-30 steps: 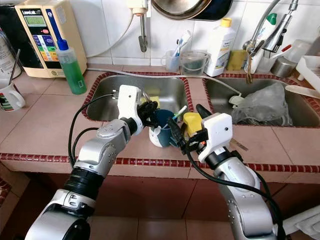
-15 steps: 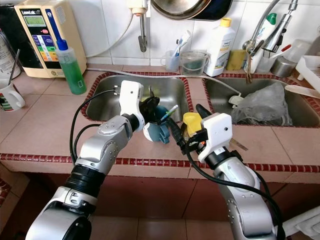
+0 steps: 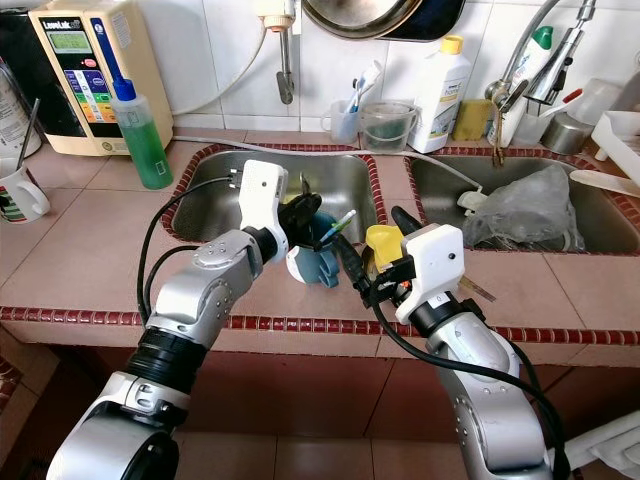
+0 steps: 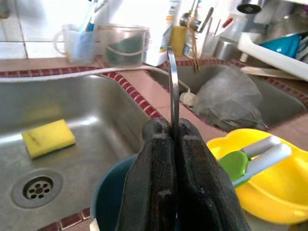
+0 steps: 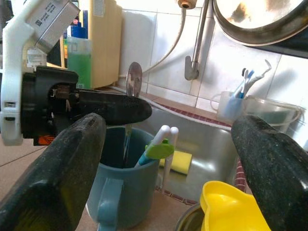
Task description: Kitchen organization
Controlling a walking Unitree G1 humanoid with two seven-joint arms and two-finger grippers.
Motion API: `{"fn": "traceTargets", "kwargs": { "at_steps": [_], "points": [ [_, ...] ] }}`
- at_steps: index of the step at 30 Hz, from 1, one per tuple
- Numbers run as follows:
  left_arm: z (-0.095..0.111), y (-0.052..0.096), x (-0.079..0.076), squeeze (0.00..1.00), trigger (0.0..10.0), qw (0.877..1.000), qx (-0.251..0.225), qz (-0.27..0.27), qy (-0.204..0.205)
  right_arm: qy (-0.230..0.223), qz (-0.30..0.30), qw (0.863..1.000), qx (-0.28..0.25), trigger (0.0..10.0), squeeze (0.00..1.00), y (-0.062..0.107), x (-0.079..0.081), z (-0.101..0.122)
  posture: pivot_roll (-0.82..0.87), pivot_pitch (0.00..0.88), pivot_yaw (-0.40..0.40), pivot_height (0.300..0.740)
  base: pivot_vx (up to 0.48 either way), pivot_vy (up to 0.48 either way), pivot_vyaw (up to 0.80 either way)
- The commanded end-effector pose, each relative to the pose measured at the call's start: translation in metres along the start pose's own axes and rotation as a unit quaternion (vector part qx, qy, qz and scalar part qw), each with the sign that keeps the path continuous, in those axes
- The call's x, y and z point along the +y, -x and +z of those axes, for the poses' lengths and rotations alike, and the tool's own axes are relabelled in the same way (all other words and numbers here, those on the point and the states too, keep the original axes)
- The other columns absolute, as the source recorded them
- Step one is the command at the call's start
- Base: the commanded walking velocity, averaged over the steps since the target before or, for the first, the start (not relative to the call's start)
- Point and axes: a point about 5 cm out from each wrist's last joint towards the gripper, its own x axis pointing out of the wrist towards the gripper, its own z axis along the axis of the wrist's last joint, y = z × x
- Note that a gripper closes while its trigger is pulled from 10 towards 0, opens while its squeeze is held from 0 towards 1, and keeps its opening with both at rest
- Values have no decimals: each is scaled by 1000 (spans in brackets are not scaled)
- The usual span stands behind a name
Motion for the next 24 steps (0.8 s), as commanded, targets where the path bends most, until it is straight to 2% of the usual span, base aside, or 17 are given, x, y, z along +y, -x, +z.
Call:
{"fn": "traceTargets", "kwargs": {
  "at_steps": [1, 10, 13, 17, 24],
  "points": [
    [2, 1, 0, 0, 10000, 1000, 8, -5, -4, 6, -1, 1000, -7, 10000, 0, -2, -2, 3, -89, 0, 35, 740, 0, 0, 0],
    [21, 3, 0, 0, 10000, 1000, -13, -18, 7, 6, -1, 1000, -7, 10000, 0, -3, -3, 3, -88, 0, 32, 740, 0, 0, 0],
    [39, 4, -2, 0, 10000, 998, -38, -32, 25, 7, 0, 1000, -7, 10000, 0, -3, -3, 3, -88, 0, 32, 740, 0, 0, 0],
    [45, 4, -2, 0, 10000, 998, -47, -36, 29, 7, 0, 1000, -7, 10000, 0, -4, -3, 3, -88, 0, 32, 740, 0, 0, 0],
    [71, 7, -3, 0, 10000, 995, -80, -43, 31, 6, 0, 1000, -7, 10000, 0, -4, -3, 2, -87, 0, 32, 740, 0, 0, 0]
  ]
}}
